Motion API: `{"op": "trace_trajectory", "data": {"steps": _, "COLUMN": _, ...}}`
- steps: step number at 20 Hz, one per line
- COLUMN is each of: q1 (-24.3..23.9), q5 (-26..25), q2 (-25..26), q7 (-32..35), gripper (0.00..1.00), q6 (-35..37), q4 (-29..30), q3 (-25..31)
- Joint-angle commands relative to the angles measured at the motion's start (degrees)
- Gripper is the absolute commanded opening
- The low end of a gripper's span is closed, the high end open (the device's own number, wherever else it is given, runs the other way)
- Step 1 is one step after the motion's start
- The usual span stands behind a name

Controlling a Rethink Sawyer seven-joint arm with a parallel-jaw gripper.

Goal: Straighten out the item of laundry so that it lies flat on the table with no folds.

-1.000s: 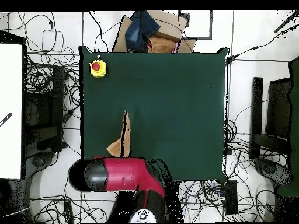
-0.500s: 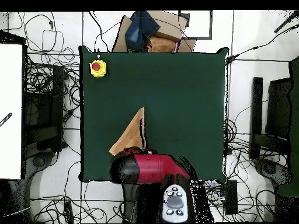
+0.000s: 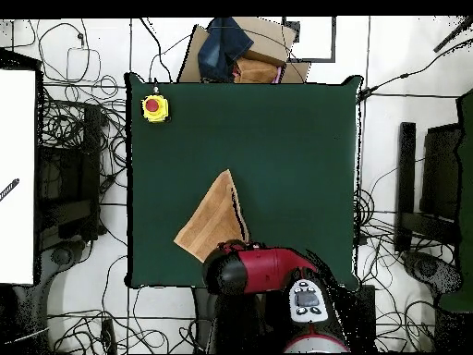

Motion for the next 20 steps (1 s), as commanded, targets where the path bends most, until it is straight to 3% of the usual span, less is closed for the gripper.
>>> {"op": "trace_trajectory", "data": {"steps": 1, "q1": -1.55, "q5": -5.56, "q2": 2.58, "q7": -2.4, "gripper": 0.0, "q6": 0.78, "q4": -5.48, "q3": 5.57}}
{"op": "trace_trajectory", "data": {"steps": 12, "q1": -2.23, "q5": -6.34, "q2": 3.54, "q7": 1.86, "gripper": 0.0, "q6": -1.07, "q4": -7.26, "q3": 5.1}}
{"op": "trace_trajectory", "data": {"steps": 20, "q1": -1.16, "q5": -9.38, "q2": 3.51, "q7": 2.67, "gripper": 0.0, "q6": -9.23, "q4": -9.95, "q3": 3.36}}
